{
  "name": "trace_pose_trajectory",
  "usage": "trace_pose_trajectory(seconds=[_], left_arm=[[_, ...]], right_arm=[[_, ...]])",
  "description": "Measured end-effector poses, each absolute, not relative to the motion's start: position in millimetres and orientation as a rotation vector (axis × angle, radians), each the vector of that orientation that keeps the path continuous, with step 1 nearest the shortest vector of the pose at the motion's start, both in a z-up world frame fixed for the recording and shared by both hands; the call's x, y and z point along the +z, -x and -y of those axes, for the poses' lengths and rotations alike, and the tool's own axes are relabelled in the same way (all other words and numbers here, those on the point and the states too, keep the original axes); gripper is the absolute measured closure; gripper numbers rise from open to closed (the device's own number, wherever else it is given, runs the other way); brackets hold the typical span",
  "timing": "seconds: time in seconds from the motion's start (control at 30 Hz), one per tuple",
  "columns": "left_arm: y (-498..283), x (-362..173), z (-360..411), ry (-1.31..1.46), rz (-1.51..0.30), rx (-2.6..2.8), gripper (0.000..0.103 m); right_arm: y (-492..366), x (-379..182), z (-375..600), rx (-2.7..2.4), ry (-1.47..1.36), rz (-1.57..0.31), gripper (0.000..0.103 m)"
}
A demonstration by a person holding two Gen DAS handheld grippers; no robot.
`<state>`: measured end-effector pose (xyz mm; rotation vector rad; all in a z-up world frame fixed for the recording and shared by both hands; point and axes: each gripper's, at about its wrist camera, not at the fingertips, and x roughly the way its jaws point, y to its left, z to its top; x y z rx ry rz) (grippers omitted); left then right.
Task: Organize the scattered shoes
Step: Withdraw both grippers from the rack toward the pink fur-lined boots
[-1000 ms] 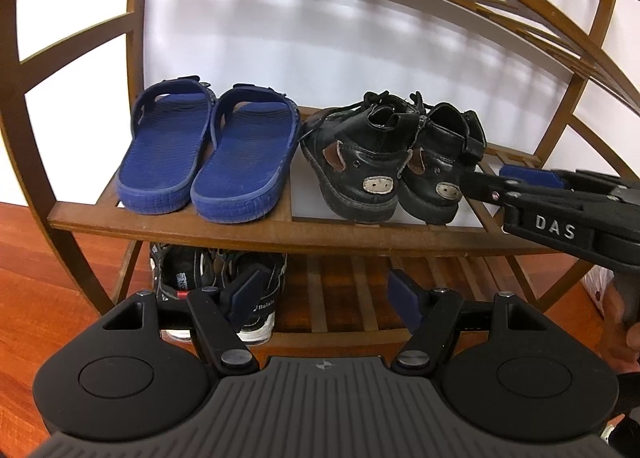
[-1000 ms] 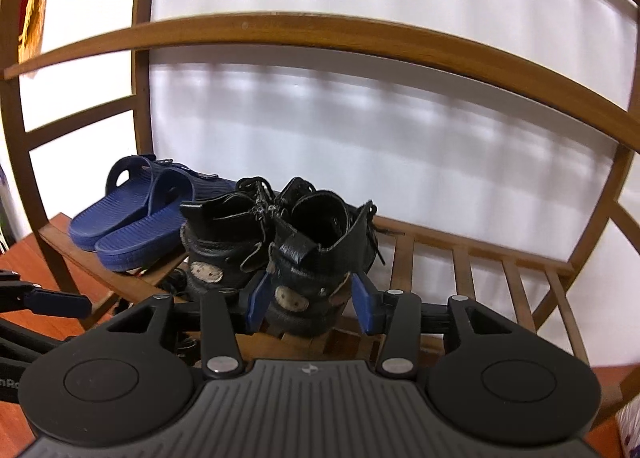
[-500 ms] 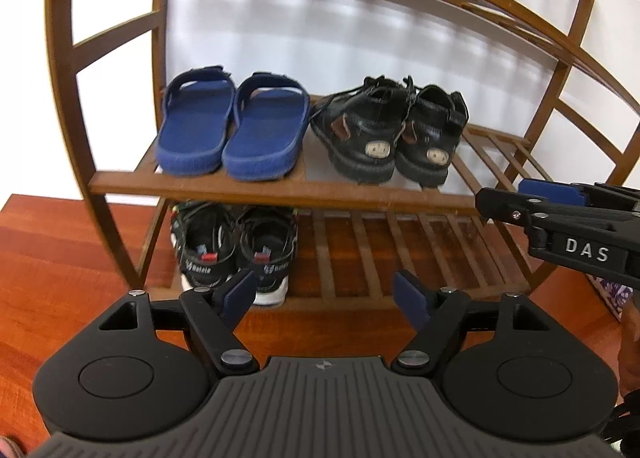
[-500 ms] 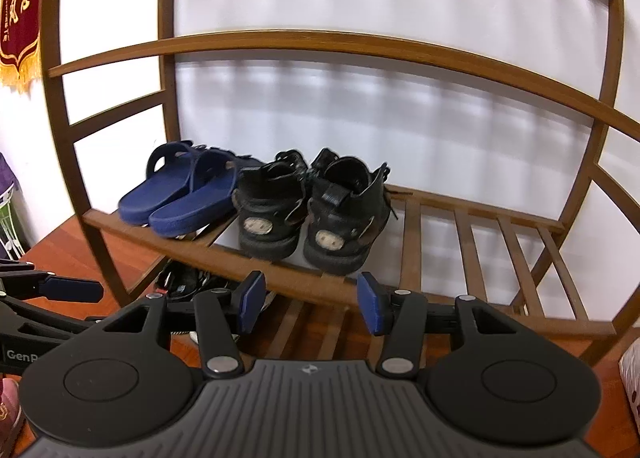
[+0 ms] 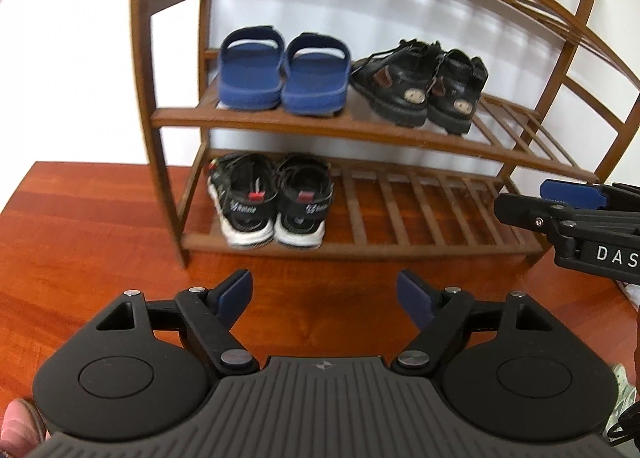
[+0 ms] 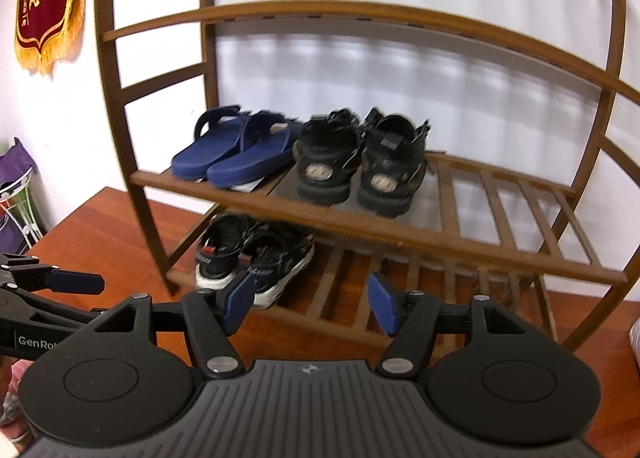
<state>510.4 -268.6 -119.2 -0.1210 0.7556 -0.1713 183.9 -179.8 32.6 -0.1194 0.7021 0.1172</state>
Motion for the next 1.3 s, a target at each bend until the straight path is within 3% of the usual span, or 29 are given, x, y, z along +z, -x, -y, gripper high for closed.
trace_pose_trajectory(seconds=[0.67,1.3], left_arm=[[-457,-149,214,0.107,-0.829,-0.186,0.021],[-396,-186,146,0.126,-0.898,-0.044,0.021]], right_arm=[[-139,5,126,0.118,0.070,-0.804,0.010],[-100,-44,61,0.203,0.064,-0.946,0.009]])
